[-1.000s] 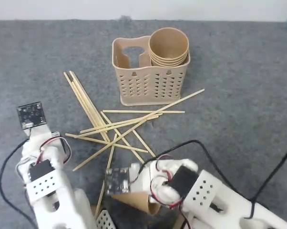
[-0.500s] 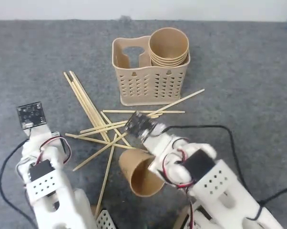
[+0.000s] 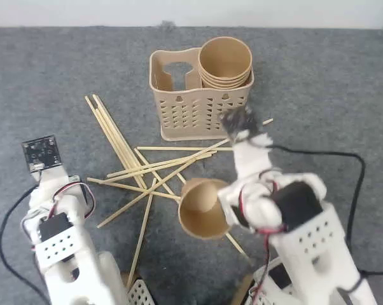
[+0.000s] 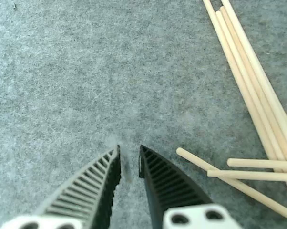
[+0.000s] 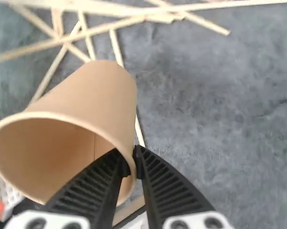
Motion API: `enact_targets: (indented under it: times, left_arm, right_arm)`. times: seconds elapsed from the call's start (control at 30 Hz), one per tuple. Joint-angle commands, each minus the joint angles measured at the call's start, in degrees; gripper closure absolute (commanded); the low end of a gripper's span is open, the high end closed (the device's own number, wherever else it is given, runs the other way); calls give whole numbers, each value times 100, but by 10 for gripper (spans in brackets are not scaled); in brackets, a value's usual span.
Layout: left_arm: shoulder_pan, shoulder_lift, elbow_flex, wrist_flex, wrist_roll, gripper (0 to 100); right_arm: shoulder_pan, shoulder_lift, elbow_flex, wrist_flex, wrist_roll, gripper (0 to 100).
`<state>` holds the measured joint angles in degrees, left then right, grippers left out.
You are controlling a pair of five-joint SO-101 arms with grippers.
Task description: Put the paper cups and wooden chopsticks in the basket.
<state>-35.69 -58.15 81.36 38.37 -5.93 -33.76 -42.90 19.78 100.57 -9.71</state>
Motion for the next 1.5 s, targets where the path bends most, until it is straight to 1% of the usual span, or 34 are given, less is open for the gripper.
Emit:
enact_targets:
  times: [0.0, 0.13, 0.3, 0.4, 0.57, 0.63, 0.83, 1.07, 1.23, 1.37, 1.47]
  left_arm:
    - [0, 26, -224, -105, 88, 934]
    - [0, 26, -224, -105, 79, 934]
    - [0, 26, -215, -123, -97, 934]
    - [0, 26, -215, -123, -105, 934]
    - [0, 26, -215, -123, -132, 934]
    - [0, 26, -215, -123, -141, 934]
    - [0, 26, -215, -132, -141, 934]
    - [0, 26, -215, -132, -149, 934]
    - [0, 26, -215, -132, -149, 934]
    - [9, 26, -215, -132, -149, 934]
    - [18, 26, -215, -132, -149, 934]
  right_arm:
    - [523, 831, -879, 215, -193, 991]
    - [1042, 1754, -1609, 224, -431, 991]
    - [1622, 2396, -2998, 224, -510, 991]
    - [1877, 2624, -3965, 224, -905, 992]
    - [1903, 2835, -5565, 224, -1240, 992]
    - [1780, 2914, -6171, 215, -1363, 992]
    - [1596, 3705, -7710, -66, -1705, 992]
    - [1657, 4866, -8633, -110, -1688, 992]
    - [1921, 5385, -9090, -163, -1415, 991]
    - [2273, 5622, -9187, -189, -1398, 991]
    - [2396, 5789, -9169, -101, -1389, 991]
